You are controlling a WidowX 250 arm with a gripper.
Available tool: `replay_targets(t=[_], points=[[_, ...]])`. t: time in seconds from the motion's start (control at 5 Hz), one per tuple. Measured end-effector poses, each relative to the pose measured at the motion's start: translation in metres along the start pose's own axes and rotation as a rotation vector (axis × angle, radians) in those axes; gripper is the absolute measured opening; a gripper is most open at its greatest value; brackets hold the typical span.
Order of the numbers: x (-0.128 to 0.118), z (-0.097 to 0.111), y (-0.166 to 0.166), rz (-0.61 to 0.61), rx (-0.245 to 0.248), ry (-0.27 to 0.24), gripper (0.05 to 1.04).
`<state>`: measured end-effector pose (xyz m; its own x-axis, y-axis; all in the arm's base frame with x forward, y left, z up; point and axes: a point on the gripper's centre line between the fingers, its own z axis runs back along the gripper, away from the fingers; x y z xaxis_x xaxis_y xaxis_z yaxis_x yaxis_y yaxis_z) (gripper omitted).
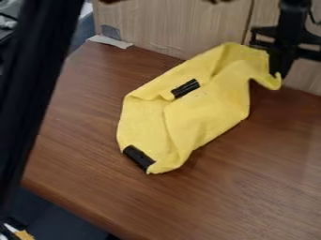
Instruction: Déplier le tissu du haut
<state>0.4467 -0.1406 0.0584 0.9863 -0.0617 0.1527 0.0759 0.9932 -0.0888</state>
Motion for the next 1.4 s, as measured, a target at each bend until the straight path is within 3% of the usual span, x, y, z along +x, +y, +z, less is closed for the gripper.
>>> replay_targets(t=[0.4, 0.6, 1.0, 1.2, 1.4], points=[[-0.005, -0.031, -0.012, -0.038, -0.019, 0.016, 0.079], [-0.006, -0.031, -0.010, -0.049, -0.004, 0.046, 0.228], [-0.008, -0.035, 0.002, -0.023, 0.003, 0.059, 0.792], [-0.006, -0.017, 0.002, -0.032, 0.004, 0.024, 1.001], [-0.009, -0.006, 0.003, -0.027, 0.005, 0.001, 1.005]])
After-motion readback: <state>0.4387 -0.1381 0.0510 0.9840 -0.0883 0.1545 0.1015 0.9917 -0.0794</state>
